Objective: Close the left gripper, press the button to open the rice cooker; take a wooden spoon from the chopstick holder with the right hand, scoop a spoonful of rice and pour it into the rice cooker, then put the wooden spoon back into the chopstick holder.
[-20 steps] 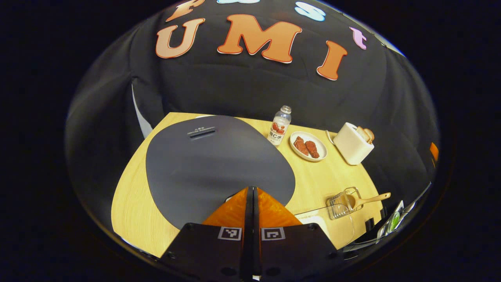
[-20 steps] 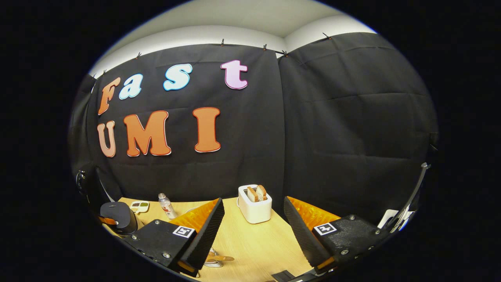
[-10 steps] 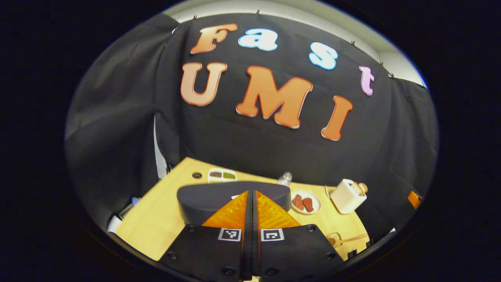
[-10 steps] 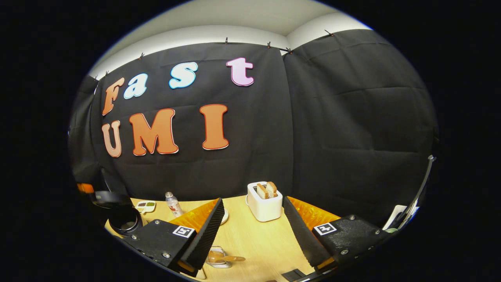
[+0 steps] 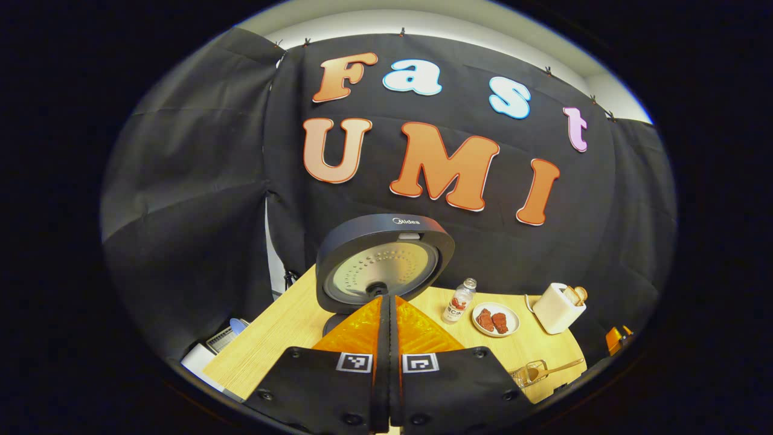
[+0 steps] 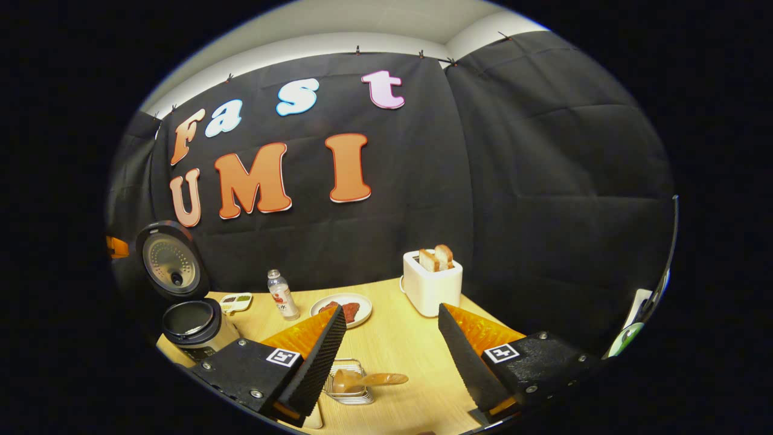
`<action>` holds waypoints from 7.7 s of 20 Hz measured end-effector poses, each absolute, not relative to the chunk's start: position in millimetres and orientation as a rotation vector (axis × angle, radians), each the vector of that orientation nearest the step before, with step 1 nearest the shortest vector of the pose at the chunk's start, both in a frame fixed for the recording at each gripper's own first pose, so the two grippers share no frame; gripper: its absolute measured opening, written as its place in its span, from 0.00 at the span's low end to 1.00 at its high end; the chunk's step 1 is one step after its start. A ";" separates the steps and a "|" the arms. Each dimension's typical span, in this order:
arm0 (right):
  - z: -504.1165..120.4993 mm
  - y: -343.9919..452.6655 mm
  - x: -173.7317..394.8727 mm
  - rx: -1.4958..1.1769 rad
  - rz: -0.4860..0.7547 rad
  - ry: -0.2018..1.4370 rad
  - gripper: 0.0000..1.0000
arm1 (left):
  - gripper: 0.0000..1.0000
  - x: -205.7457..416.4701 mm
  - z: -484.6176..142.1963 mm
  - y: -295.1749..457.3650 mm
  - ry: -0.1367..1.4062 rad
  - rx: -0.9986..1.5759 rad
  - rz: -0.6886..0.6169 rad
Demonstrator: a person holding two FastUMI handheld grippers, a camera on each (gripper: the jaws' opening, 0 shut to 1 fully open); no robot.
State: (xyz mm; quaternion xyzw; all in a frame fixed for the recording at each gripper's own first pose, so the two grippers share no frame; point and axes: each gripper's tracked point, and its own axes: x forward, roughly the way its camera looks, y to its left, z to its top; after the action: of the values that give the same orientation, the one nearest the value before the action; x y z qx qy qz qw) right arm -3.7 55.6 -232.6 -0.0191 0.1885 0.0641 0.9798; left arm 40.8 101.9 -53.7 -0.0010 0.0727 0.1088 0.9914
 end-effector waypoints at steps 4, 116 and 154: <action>-269.4 54.0 -8.1 0.005 0.099 0.439 0.95 | 0.12 25.9 -23.3 120.2 0.063 0.023 0.294; -194.0 373.5 -62.4 1.048 0.300 0.828 0.01 | 1.00 1.6 -2.6 260.1 0.049 0.093 0.295; -174.3 444.9 -14.5 0.362 0.479 0.575 0.01 | 1.00 5.2 16.2 276.7 0.010 0.117 0.266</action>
State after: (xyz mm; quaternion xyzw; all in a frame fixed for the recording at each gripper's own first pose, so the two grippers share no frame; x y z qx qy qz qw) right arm -14.5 444.9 -174.3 0.1759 0.2791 0.2327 0.9149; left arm 5.2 276.7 16.2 0.0585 0.0050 0.1328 0.9894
